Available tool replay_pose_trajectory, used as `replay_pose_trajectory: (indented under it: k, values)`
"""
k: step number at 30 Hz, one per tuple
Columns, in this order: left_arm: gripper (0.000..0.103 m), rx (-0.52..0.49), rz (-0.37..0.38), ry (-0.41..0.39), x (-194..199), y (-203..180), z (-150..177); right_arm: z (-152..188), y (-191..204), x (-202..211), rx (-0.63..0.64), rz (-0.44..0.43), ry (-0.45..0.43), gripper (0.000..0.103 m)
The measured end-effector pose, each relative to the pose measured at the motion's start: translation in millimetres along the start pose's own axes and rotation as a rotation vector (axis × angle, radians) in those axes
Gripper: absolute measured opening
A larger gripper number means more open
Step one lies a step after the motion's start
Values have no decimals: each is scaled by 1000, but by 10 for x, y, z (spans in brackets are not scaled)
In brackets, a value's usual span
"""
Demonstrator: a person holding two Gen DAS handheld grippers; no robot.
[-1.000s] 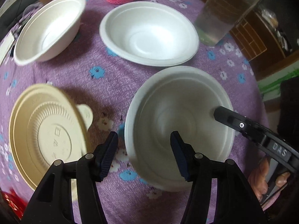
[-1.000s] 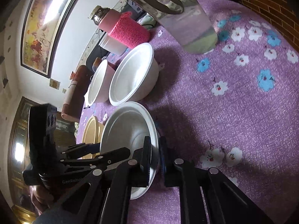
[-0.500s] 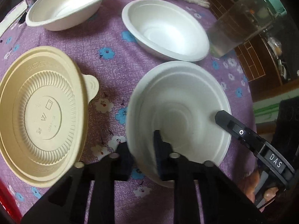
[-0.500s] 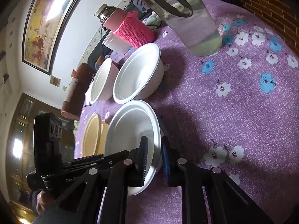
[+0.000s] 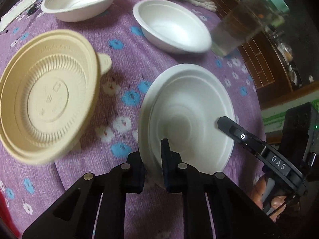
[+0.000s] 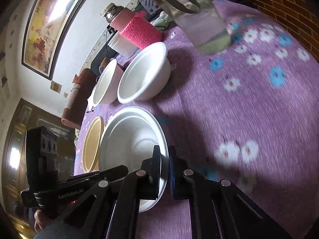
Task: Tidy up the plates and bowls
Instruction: 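Carry the white bowl with both grippers onto the stacked red plates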
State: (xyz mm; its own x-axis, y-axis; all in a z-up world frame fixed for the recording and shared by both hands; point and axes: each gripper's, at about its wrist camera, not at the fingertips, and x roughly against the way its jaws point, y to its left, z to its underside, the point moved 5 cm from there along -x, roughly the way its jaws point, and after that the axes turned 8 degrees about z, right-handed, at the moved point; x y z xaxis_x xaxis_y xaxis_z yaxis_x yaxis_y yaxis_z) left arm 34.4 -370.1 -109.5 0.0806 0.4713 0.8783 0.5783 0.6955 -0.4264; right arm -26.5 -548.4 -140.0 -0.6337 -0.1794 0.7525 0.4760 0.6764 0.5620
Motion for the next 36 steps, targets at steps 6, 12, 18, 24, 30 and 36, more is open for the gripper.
replay_pose_trajectory:
  k: [6, 12, 18, 24, 30, 36]
  values:
    - [11, -52, -4, 14, 17, -139, 355, 416, -43, 224, 4, 14, 21, 7]
    - [11, -66, 3, 3, 161, -113, 691, 765, 37, 402, 33, 53, 23, 7]
    - [12, -53, -17, -64, 524, 145, 1005, 1033, 366, 478, 87, 41, 38, 7]
    - [12, 9, -49, -170, 996, 560, 1240, 1290, 982, 359, 171, -20, 92, 7]
    - [12, 77, -74, -275, 1407, 965, 1448, 1484, 1642, 249, 280, -49, 106, 7]
    - [12, 159, -109, -377, 1843, 1438, 1671, 1713, 2307, 124, 381, -87, 136, 7]
